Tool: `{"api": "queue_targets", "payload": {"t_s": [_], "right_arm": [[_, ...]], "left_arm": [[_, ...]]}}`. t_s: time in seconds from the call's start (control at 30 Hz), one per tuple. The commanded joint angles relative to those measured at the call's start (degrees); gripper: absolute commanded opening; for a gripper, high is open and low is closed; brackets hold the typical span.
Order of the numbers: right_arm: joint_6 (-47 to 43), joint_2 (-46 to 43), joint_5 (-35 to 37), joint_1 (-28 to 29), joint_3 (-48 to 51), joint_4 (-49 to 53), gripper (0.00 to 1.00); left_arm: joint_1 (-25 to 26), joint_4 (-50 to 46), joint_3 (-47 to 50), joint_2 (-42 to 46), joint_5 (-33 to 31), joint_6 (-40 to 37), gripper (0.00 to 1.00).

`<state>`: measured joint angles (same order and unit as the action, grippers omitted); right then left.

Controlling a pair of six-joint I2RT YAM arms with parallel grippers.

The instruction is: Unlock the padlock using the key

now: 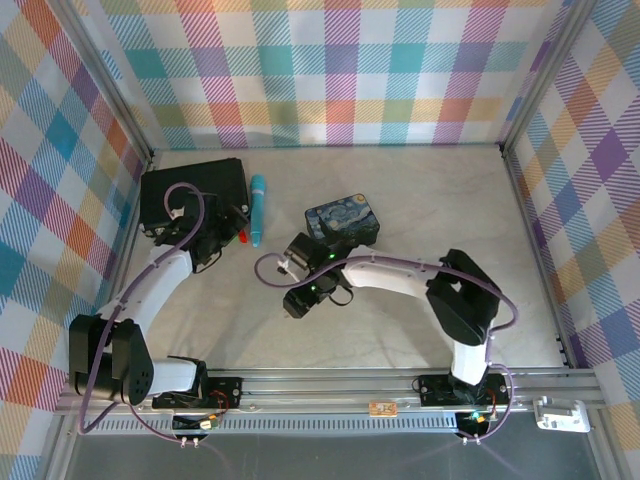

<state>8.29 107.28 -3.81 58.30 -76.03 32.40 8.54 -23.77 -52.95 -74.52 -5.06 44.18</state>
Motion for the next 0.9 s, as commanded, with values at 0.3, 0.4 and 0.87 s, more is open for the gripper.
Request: {"api": "queue_targets", "payload": {"t_s": [0.3,0.4,0.87], "right_arm": [[-3.54,9.41,4.11,2.36,-7.65,-1.25,0.56],[-4.47,11.16,4.21,2.45,-8.45,-0.51,0.52],[-3.01,5.23,7.15,2.9,4.32,-1.07,0.47]], "left_arm": [[-7.33,-0.27,3.84,4.83,5.28,-0.37,1.0],[-8.85,-1.68,3.36,3.2,8.54,-0.64,1.0],[-9.23,0.39,3.32,0.16,14.29,-0.76,1.0]]}}
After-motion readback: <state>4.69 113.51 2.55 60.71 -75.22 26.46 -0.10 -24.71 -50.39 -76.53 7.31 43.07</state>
